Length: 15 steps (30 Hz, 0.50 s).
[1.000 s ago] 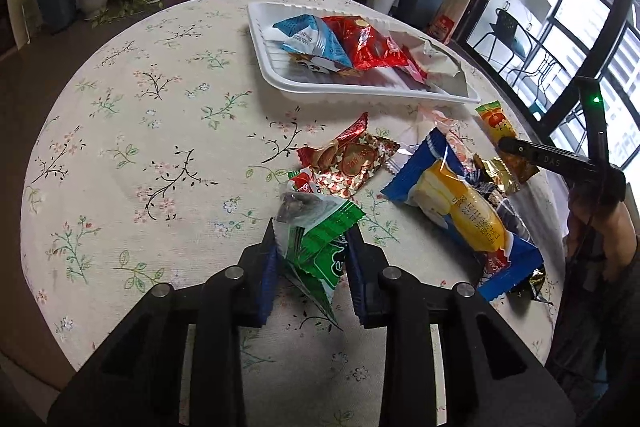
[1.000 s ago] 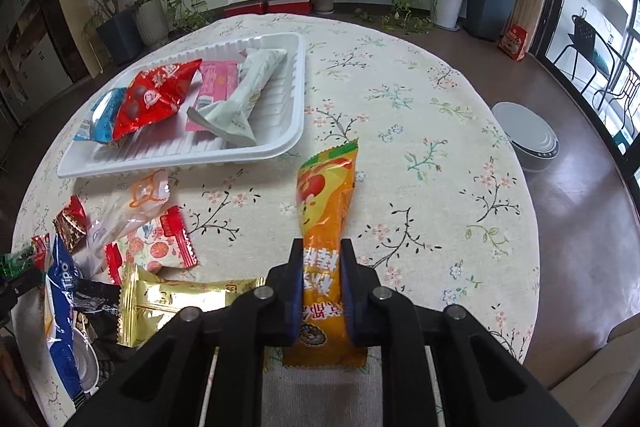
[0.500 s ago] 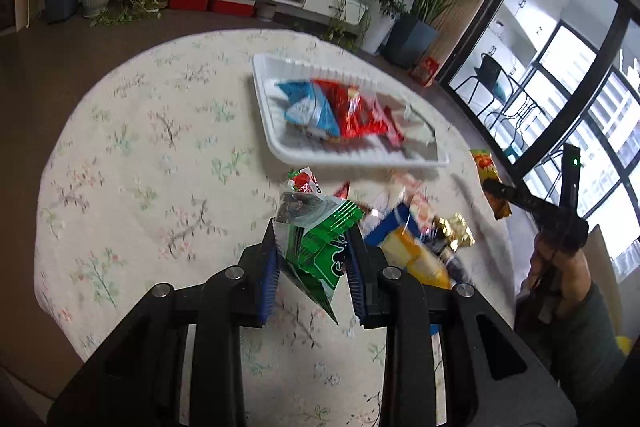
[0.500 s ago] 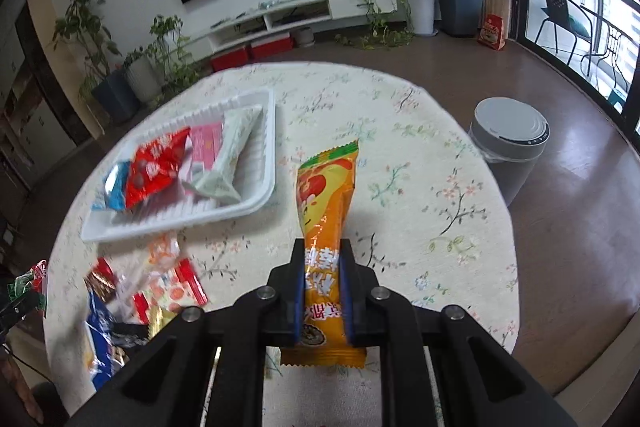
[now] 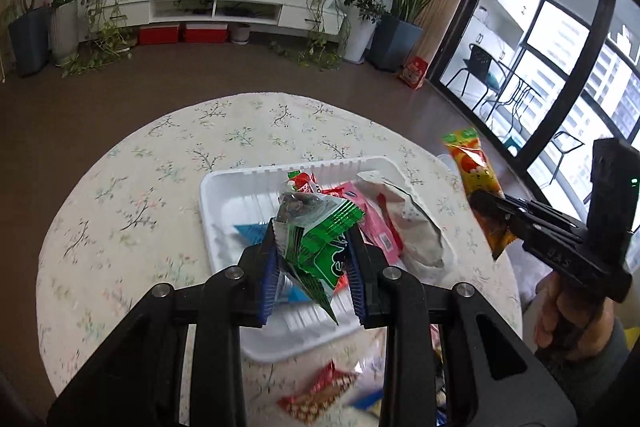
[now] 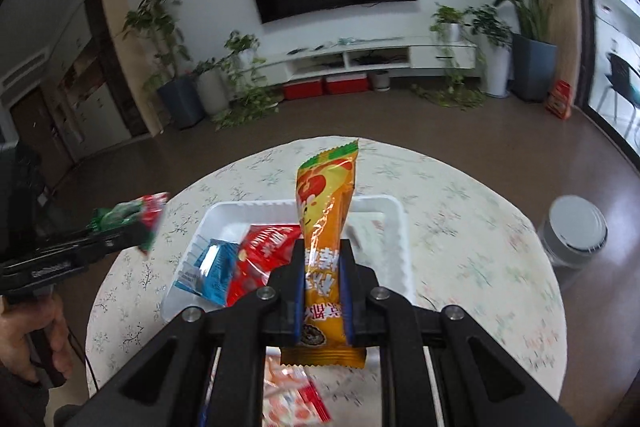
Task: Organize snacks
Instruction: 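Carry green packet and orange packet into the white tray and release both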
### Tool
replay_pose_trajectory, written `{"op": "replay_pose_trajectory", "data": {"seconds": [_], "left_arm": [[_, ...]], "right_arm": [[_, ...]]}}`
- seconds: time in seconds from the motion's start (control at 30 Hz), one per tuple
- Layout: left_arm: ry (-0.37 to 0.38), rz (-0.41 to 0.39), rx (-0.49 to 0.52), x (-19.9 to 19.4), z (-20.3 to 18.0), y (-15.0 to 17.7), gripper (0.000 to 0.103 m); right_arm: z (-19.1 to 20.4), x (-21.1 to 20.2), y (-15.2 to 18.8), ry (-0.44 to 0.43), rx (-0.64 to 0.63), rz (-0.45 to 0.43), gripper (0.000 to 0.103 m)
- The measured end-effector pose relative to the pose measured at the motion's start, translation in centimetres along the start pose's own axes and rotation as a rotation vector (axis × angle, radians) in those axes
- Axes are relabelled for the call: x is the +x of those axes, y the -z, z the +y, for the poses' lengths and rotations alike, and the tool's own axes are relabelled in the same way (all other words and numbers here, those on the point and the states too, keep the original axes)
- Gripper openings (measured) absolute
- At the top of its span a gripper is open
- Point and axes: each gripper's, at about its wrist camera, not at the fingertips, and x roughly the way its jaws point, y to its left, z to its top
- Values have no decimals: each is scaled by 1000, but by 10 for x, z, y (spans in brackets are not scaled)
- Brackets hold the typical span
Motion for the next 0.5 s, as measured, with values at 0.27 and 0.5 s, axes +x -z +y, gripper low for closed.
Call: {"op": "replay_pose_trajectory", "data": {"seconds": [0.27, 0.5], "left_arm": [[-60, 113, 20, 76, -2, 7, 29], [-108, 114, 59, 101, -4, 21, 30]], "right_arm": [[16, 82, 0, 9, -78, 166, 16], [18, 113, 17, 28, -99, 237, 16]]}}
